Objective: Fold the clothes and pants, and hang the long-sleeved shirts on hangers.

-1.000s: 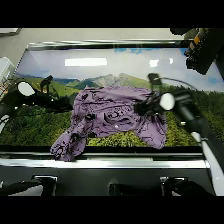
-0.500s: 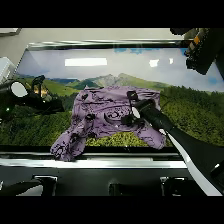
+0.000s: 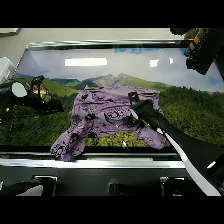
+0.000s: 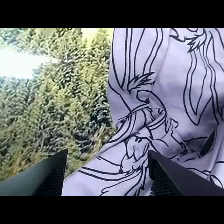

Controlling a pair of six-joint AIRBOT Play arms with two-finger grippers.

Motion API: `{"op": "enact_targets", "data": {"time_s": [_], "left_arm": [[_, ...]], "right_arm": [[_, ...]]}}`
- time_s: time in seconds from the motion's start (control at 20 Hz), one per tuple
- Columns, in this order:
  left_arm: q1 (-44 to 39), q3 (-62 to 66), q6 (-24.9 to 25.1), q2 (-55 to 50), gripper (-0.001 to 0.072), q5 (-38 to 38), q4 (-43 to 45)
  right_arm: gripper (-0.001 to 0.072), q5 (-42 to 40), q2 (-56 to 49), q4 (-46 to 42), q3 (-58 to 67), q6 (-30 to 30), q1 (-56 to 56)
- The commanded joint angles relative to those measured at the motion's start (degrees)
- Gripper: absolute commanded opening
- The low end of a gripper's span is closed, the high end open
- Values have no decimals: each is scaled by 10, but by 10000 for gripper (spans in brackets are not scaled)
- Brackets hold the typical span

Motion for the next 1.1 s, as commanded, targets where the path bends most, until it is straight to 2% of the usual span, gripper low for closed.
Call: {"op": "enact_targets", "data": {"time_s": [0.0, 0.15, 0.2, 0.3, 0.35, 0.4, 0.6, 0.85, 1.05], "left_arm": [[0, 0, 0, 0, 580, 0, 7], [0, 0, 0, 0, 580, 3, 7], [0, 0, 0, -1, 580, 3, 7], [0, 0, 2, -1, 580, 3, 7], [0, -1, 2, -1, 580, 2, 7], [0, -1, 2, -1, 580, 2, 7], [3, -1, 2, -1, 579, 2, 7], [28, -1, 2, 9, 579, 1, 5], [56, -1, 2, 29, 579, -9, 5]], "right_arm": [[468, 16, -1, 25, 0, -1, 1], [448, -7, -6, 19, 0, 1, 0], [358, -10, -14, 16, 0, 1, 0], [306, -9, -31, 13, 0, 2, 0], [163, -7, -35, 13, 0, 2, 0], [51, -5, -32, 12, 0, 2, 0], [44, 3, 27, 2, 1, 5, 0], [44, 67, 121, 2, 1, -16, 0], [44, 82, 167, 5, 0, -16, 0]]}}
